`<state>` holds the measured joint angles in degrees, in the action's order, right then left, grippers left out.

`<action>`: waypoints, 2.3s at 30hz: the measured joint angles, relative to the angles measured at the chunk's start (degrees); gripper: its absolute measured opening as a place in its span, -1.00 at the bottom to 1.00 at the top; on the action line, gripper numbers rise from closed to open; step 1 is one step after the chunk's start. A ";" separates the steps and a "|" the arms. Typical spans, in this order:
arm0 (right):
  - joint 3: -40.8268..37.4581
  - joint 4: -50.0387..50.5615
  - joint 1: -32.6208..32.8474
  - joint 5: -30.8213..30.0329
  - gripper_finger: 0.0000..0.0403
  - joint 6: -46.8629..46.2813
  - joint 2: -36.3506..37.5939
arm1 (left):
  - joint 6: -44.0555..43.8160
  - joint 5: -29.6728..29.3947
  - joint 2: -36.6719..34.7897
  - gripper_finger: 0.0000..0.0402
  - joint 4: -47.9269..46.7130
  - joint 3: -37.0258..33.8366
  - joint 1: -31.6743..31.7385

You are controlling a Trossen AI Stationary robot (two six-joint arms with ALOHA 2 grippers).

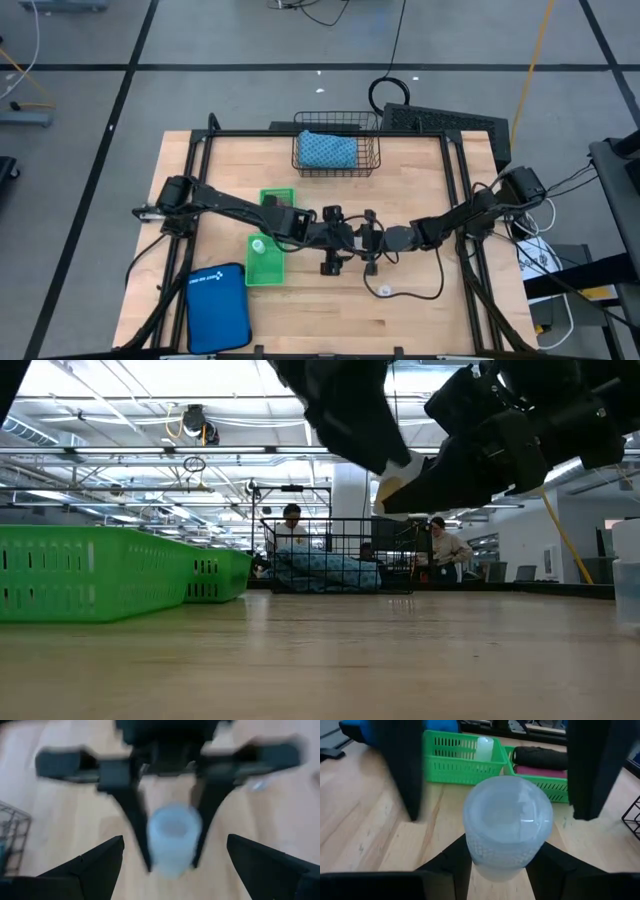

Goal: Pick & Place Medicine items
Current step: Put the bottom white pill bottle into the bottom green bin

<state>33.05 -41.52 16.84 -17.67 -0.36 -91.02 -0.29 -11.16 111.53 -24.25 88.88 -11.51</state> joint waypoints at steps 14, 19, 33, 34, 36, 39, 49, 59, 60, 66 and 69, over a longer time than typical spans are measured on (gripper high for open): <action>-0.01 1.41 0.11 0.02 -0.27 -0.37 0.00 | -4.51 4.32 0.54 0.81 4.25 0.04 1.51; -0.01 2.07 0.11 0.04 -0.28 -0.42 0.00 | -4.53 6.91 0.54 0.78 3.88 0.04 2.00; -0.01 2.42 1.73 2.67 -0.29 4.36 0.00 | -4.75 10.17 0.59 -0.02 3.58 0.04 2.81; -0.01 2.11 1.97 2.67 -0.29 5.00 0.00 | -4.83 10.28 0.61 -0.06 3.56 0.04 2.76; -0.01 1.40 2.12 2.71 -0.28 5.64 0.00 | -5.86 10.58 0.61 -0.13 3.52 0.04 2.70; -0.10 1.00 2.30 2.53 -0.27 6.14 -0.02 | -8.04 11.29 0.61 -0.20 3.43 0.04 2.82; 0.57 0.68 2.78 2.96 -0.23 6.95 -0.10 | -9.81 13.69 2.38 0.04 3.89 0.06 2.80; 0.69 2.07 2.76 2.92 -0.29 6.49 -0.08 | -5.67 13.34 2.90 0.15 5.00 -0.05 2.76; 0.69 1.87 2.78 3.31 -0.29 6.51 -0.02 | -5.41 13.58 2.84 0.10 5.15 -0.05 2.82; 0.73 1.32 2.75 4.62 -0.19 4.67 0.00 | -4.82 12.76 2.77 -0.33 5.74 -0.05 3.56; 0.73 1.86 2.73 3.89 -0.14 3.06 0.00 | -5.46 12.85 2.42 -0.33 5.42 -0.05 4.09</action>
<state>33.78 -39.66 19.57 -13.78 2.70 -91.02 -5.75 1.69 113.95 -18.83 88.84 -7.42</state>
